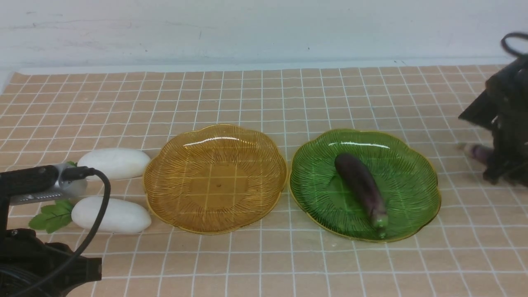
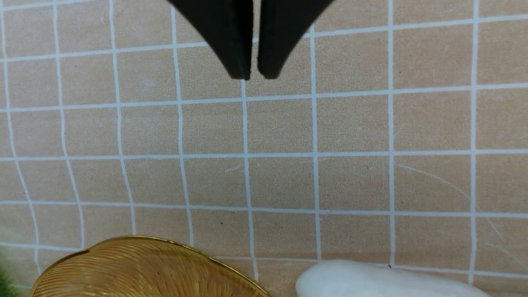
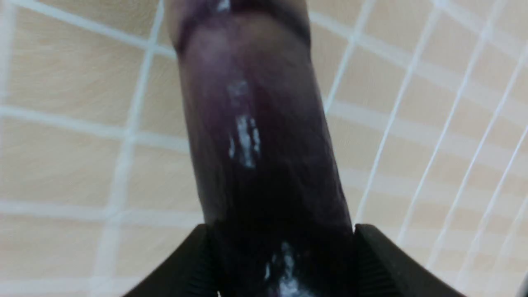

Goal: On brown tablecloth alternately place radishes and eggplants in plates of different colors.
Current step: 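Put the eggplants into the green plate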

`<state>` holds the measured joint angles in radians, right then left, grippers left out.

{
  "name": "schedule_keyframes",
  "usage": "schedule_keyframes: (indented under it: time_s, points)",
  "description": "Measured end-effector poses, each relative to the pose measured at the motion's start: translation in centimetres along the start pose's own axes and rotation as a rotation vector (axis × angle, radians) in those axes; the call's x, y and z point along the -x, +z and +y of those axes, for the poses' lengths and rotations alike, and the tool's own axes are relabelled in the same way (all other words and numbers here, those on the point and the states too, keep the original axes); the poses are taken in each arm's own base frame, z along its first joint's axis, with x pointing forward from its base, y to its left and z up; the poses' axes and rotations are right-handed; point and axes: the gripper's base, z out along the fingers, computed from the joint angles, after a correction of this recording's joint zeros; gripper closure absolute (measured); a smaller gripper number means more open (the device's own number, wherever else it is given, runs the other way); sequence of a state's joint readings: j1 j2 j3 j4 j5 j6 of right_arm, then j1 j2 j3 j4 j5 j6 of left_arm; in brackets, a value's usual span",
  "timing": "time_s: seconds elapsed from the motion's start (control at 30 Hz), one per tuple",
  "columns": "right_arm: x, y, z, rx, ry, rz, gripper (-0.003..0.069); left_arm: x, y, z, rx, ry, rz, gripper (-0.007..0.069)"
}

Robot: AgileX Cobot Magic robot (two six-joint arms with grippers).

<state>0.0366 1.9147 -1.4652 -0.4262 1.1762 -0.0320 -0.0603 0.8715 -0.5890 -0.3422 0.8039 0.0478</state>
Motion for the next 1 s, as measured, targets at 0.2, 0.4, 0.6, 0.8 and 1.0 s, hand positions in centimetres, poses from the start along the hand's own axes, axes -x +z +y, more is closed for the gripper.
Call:
schedule_keyframes:
  time_s: [0.2,0.4,0.6,0.8,1.0]
  points:
    - [-1.0,-3.0,1.7,0.271,0.266,-0.016,0.0279,0.0,0.0,0.0,0.0,0.0,0.0,0.0614]
    - [-0.6,-4.2,5.5,0.506,0.254,-0.012,0.0279,0.0,0.0,0.0,0.0,0.0,0.0,0.0614]
    - [0.4,-5.9,9.5,0.559,0.165,-0.089,0.0279,0.0,0.0,0.0,0.0,0.0,0.0,0.0614]
    - [1.6,-6.5,11.0,0.528,0.169,-0.209,0.0279,0.0,0.0,0.0,0.001,0.009,0.0,0.0602]
    - [2.3,-4.4,11.4,0.483,0.259,-0.163,0.0125,0.0,0.0,0.0,0.003,0.012,0.001,0.0544]
